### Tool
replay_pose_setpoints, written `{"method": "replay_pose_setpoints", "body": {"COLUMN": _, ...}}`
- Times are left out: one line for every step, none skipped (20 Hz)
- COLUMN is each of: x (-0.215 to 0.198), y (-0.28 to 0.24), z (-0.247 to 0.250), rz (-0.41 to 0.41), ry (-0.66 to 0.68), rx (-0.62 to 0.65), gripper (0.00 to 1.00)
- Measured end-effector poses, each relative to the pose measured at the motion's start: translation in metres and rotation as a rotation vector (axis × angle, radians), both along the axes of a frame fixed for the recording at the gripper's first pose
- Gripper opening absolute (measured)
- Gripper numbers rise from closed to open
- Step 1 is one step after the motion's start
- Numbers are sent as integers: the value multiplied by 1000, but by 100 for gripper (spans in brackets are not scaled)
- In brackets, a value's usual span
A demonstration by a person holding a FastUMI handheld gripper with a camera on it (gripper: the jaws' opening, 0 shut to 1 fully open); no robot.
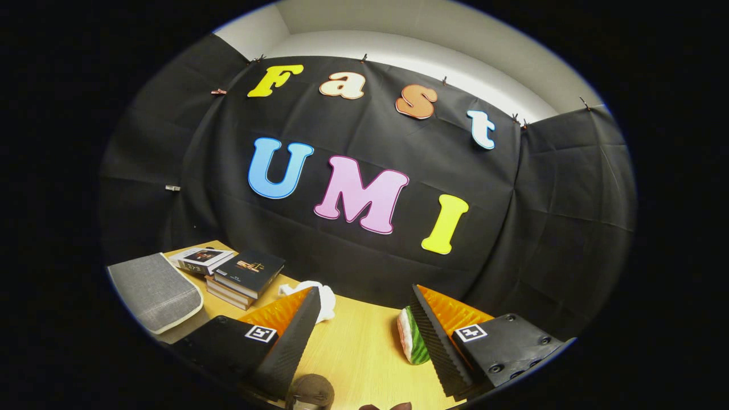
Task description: Open the storage box then place both shoes into the box .Put the left shoe in first, then the right shoe, with the right side of both shoes facing outward in a uniform manner.
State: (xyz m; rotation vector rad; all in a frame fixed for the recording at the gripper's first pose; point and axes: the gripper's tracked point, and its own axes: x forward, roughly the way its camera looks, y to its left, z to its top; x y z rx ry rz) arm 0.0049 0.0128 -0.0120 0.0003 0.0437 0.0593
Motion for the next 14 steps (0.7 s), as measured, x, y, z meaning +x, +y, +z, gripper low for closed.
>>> {"method": "replay_pose_setpoints", "body": {"x": 1, "y": 4, "z": 0, "rz": 11, "ry": 3, "rx": 4, "gripper": 97}}
{"method": "replay_pose_setpoints", "body": {"x": 2, "y": 8, "z": -1, "rz": 26, "ry": 7, "rx": 12, "gripper": 97}}
{"method": "replay_pose_setpoints", "body": {"x": 2, "y": 15, "z": -2, "rz": 48, "ry": 13, "rx": 23, "gripper": 97}}
{"method": "replay_pose_setpoints", "body": {"x": 1, "y": 21, "z": -3, "rz": 71, "ry": 20, "rx": 38, "gripper": 97}}
{"method": "replay_pose_setpoints", "body": {"x": 1, "y": 28, "z": -2, "rz": 97, "ry": 24, "rx": 56, "gripper": 97}}
{"method": "replay_pose_setpoints", "body": {"x": -1, "y": 38, "z": -1, "rz": 133, "ry": 26, "rx": 79, "gripper": 97}}
{"method": "replay_pose_setpoints", "body": {"x": -2, "y": 49, "z": 2, "rz": 173, "ry": 29, "rx": 106, "gripper": 97}}
{"method": "replay_pose_setpoints", "body": {"x": -3, "y": 60, "z": 3, "rz": 212, "ry": 35, "rx": 133, "gripper": 97}}
{"method": "replay_pose_setpoints", "body": {"x": -4, "y": 72, "z": 5, "rz": 254, "ry": 44, "rx": 161, "gripper": 97}}
{"method": "replay_pose_setpoints", "body": {"x": -7, "y": 84, "z": 5, "rz": 305, "ry": 59, "rx": 192, "gripper": 97}}
{"method": "replay_pose_setpoints", "body": {"x": -11, "y": 100, "z": 5, "rz": 366, "ry": 80, "rx": 227, "gripper": 97}}
{"method": "replay_pose_setpoints", "body": {"x": -15, "y": 116, "z": 6, "rz": 431, "ry": 105, "rx": 265, "gripper": 97}}
{"method": "replay_pose_setpoints", "body": {"x": -20, "y": 133, "z": 7, "rz": 501, "ry": 136, "rx": 306, "gripper": 97}}
{"method": "replay_pose_setpoints", "body": {"x": -26, "y": 147, "z": 8, "rz": 563, "ry": 172, "rx": 346, "gripper": 97}}
